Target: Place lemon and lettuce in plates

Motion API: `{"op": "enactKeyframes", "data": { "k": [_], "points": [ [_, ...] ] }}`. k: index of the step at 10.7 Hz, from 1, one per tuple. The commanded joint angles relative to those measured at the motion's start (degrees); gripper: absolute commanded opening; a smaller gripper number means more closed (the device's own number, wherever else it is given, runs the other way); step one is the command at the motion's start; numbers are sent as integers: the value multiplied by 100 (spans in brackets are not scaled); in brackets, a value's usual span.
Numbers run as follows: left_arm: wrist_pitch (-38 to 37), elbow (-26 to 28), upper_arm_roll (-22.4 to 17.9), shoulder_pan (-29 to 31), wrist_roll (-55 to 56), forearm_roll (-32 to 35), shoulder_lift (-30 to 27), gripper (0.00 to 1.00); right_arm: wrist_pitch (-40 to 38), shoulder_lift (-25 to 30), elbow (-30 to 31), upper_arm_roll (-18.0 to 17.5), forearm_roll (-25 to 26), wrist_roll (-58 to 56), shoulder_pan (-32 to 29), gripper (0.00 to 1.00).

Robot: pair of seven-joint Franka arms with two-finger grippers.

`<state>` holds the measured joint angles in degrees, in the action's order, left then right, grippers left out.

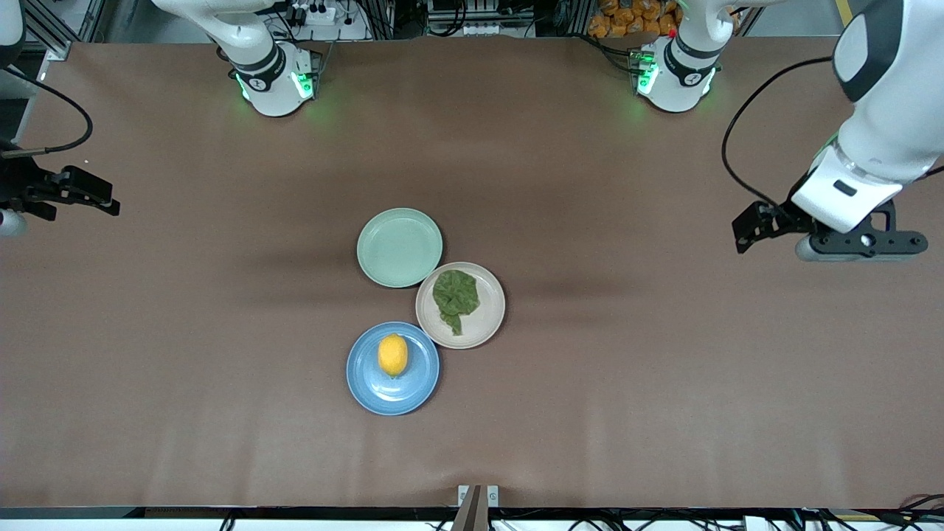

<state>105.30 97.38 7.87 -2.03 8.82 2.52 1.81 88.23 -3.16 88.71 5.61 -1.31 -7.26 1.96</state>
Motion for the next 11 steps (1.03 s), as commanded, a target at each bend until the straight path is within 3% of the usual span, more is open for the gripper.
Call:
{"op": "enactKeyframes", "data": {
  "k": [1,11],
  "points": [
    [-482,-35,4,19,-493,-128,-259,100,-104,53,-12,-34,87,-30,6,100],
    [-1626,-668,4,62,-522,-366,-216,100,-113,53,-12,-42,78,-12,24,100]
  ]
}}
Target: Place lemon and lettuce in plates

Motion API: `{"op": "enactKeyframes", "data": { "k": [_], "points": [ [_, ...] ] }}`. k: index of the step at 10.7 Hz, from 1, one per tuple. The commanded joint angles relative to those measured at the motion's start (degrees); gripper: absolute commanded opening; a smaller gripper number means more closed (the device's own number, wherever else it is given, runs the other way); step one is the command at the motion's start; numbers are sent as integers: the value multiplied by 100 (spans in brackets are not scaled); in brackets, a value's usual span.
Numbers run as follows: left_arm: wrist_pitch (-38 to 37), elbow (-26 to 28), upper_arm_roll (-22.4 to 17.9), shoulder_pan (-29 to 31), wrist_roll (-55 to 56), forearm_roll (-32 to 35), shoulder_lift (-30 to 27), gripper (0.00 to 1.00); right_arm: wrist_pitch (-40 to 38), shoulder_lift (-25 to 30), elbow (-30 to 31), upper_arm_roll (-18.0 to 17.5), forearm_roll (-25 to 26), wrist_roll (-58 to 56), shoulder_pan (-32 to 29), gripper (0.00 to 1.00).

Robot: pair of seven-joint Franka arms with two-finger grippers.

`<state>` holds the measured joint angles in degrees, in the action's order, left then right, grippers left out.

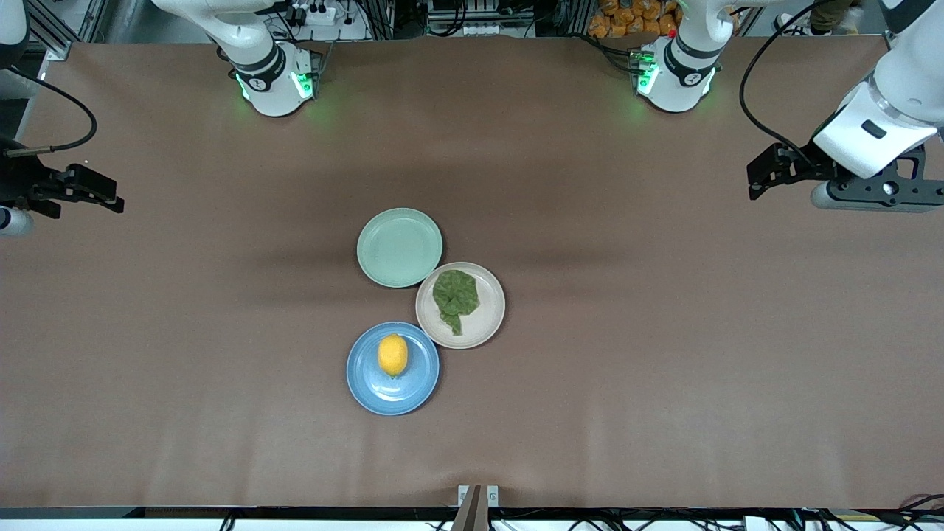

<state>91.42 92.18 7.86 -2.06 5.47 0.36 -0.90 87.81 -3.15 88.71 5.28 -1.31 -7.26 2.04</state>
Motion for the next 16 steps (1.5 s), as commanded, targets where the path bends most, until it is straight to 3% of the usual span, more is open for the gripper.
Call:
{"op": "enactKeyframes", "data": {
  "k": [1,16],
  "points": [
    [-247,-157,5,74,-187,-141,64,100,-71,51,-12,-9,78,-30,7,100],
    [-221,-350,5,171,-178,-167,257,100,-124,51,-3,-9,78,-39,7,100]
  ]
}}
